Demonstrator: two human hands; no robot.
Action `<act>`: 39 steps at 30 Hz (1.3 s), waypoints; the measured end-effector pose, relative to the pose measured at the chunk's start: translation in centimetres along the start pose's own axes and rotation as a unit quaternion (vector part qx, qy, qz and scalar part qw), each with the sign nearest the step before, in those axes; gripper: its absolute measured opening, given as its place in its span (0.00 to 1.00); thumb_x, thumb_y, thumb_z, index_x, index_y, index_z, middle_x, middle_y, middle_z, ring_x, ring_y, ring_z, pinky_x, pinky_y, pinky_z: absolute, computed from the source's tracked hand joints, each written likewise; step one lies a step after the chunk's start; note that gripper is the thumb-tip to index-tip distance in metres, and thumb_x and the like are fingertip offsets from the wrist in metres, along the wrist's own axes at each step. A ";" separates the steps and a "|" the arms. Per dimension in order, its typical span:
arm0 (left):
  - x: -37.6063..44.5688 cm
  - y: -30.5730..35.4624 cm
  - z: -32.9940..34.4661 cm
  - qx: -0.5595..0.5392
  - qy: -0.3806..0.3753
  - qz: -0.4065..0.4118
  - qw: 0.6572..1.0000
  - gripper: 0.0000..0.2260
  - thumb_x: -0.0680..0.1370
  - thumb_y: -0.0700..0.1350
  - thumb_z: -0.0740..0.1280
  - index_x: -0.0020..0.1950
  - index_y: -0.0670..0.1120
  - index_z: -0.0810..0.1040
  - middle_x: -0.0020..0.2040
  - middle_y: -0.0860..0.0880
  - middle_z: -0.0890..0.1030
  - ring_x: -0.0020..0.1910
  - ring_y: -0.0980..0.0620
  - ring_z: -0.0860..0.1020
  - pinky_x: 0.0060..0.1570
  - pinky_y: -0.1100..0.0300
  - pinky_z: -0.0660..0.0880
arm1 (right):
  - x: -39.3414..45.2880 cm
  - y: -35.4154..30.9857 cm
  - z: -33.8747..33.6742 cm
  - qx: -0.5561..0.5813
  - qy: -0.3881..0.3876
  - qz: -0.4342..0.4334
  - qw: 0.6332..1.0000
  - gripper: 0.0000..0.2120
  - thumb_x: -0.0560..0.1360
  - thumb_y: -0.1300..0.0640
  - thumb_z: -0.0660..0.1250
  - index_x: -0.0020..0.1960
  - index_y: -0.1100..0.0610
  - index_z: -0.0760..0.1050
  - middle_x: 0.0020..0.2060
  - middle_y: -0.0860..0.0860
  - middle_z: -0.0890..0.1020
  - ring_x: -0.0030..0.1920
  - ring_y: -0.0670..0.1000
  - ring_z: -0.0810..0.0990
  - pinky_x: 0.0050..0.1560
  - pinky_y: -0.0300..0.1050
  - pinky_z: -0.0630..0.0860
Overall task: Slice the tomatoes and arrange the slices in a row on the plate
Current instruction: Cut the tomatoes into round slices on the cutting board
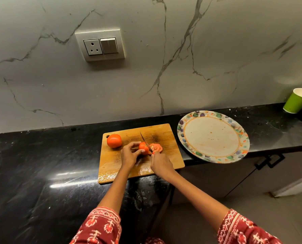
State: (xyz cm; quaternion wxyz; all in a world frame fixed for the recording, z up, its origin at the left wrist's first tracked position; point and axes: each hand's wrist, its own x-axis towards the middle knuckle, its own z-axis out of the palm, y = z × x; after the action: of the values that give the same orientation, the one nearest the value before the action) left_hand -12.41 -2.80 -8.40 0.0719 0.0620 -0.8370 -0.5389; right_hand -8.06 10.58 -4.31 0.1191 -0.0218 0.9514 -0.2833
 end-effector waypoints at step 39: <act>0.2 0.2 0.0 0.025 0.004 -0.014 1.000 0.13 0.66 0.35 0.75 0.50 0.39 0.81 0.48 0.43 0.83 0.49 0.48 0.80 0.51 0.56 0.77 | -0.4 1.5 2.5 0.026 0.009 -0.027 0.999 0.15 0.82 0.55 0.49 0.58 0.64 0.67 0.50 0.62 0.78 0.51 0.63 0.77 0.40 0.46 0.64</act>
State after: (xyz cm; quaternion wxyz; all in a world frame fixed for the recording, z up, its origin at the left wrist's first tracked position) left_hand -12.66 -2.75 -8.24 0.0656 0.0779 -0.8491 -0.5184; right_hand -7.04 10.60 -7.05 0.1031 -0.0416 0.9440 -0.3107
